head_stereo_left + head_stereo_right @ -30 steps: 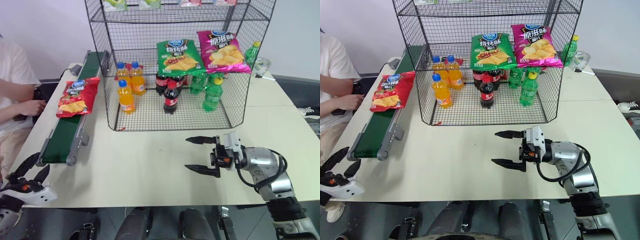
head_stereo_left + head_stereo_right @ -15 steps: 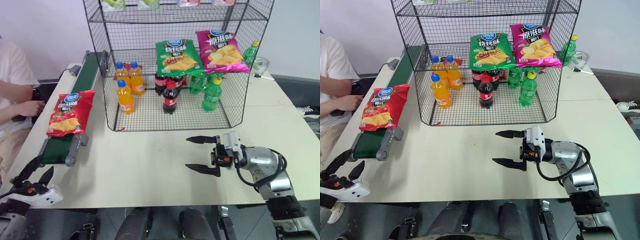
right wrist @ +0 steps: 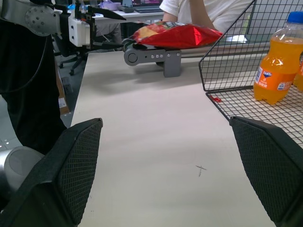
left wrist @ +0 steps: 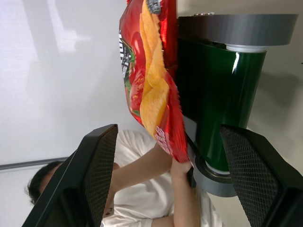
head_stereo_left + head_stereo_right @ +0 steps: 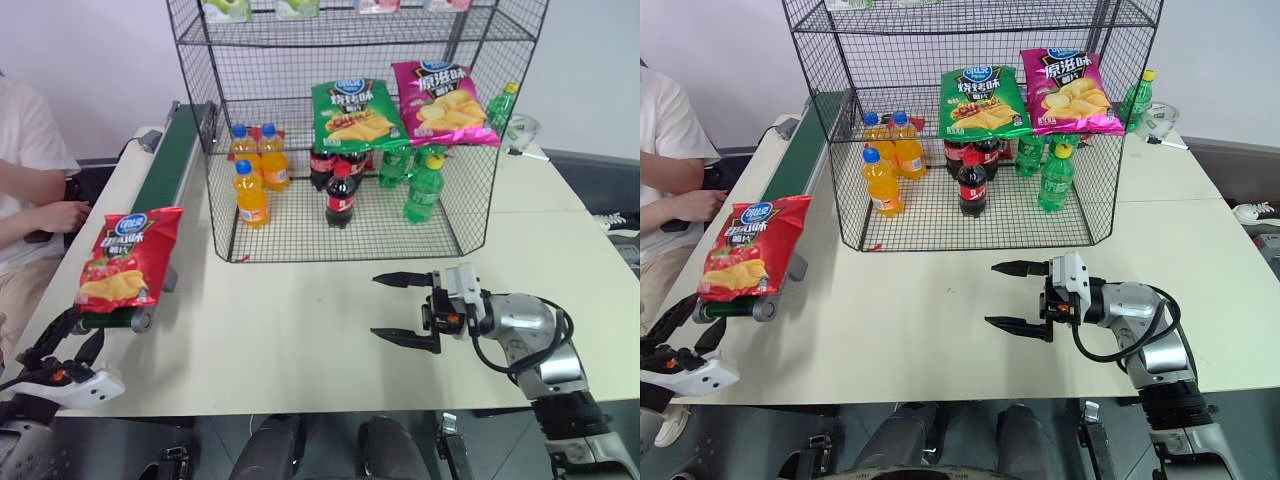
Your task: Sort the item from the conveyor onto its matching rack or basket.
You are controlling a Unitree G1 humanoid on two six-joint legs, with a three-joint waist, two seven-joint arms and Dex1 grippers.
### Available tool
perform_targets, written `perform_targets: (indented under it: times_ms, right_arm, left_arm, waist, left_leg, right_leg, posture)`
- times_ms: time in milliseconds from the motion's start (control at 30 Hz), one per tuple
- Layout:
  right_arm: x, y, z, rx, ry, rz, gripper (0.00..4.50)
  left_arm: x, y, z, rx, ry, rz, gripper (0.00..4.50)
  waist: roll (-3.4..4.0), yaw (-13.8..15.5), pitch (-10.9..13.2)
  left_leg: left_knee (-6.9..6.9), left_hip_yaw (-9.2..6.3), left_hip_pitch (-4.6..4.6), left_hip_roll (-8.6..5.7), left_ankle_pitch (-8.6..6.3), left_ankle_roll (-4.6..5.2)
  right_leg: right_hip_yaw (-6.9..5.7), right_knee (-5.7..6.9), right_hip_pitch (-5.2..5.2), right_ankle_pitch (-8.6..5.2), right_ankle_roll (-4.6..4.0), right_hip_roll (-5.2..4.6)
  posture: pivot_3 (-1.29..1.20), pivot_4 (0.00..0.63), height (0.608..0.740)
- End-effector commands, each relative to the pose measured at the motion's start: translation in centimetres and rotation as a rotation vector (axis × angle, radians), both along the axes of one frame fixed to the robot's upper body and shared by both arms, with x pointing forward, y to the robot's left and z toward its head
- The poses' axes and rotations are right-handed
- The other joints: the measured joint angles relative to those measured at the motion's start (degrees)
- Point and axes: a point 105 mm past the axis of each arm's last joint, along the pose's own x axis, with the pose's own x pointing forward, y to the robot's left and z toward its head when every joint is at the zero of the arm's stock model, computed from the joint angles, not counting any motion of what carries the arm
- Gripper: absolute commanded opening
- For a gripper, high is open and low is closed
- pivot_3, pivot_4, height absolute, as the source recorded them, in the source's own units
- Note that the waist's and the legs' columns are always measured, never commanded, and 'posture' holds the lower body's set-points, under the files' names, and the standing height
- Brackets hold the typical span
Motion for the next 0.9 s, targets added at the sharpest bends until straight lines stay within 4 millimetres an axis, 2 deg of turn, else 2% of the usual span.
perform_targets:
  times_ms: [33,567,667,833,900]
  right_arm:
    - [0.2,0.1,0.7,0.015,-0.041,-0.001,4.5]
    - [0.1,0.1,0.5,0.012,-0.034,-0.009,4.5]
    - [0.1,0.1,0.5,0.011,-0.035,-0.011,4.5]
    - [0.2,0.0,0.5,0.008,-0.037,-0.019,4.5]
    - [0.2,0.0,0.5,0.008,-0.038,-0.021,4.5]
  left_arm:
    - [0.3,-0.1,0.4,-0.003,-0.018,-0.007,3.56]
    - [1.9,-0.7,1.7,-0.004,-0.064,-0.038,3.56]
    - [2.0,-0.9,1.7,-0.016,-0.059,-0.053,2.69]
    - [2.1,-1.2,1.6,-0.031,-0.055,-0.071,0.13]
    - [2.1,-1.2,1.8,-0.033,-0.062,-0.07,0.06]
  waist:
    - [0.0,0.0,0.0]
    - [0.0,0.03,0.0]
    - [0.0,0.0,0.0]
    - [0.0,0.0,0.0]
    - [0.0,0.0,0.0]
  left_leg:
    - [0.0,0.0,0.0,0.0,0.0,0.0]
    - [0.01,0.0,0.02,0.0,0.01,0.01]
    - [0.02,0.0,0.02,0.0,0.01,0.01]
    - [0.02,0.0,0.03,-0.01,0.01,0.01]
    - [0.02,0.0,0.03,0.0,0.01,0.01]
  right_leg:
    - [0.0,0.0,0.0,0.0,0.0,0.0]
    - [0.0,0.05,0.01,0.0,0.0,0.01]
    - [0.0,0.05,0.01,0.0,0.0,0.0]
    - [0.0,0.07,0.01,0.0,0.0,0.0]
    - [0.0,0.07,0.01,0.0,0.0,0.0]
  posture:
    - [0.0,0.15,0.74]
    - [0.0,0.15,0.74]
    - [0.0,0.15,0.74]
    - [0.0,0.15,0.74]
    - [0.0,0.15,0.74]
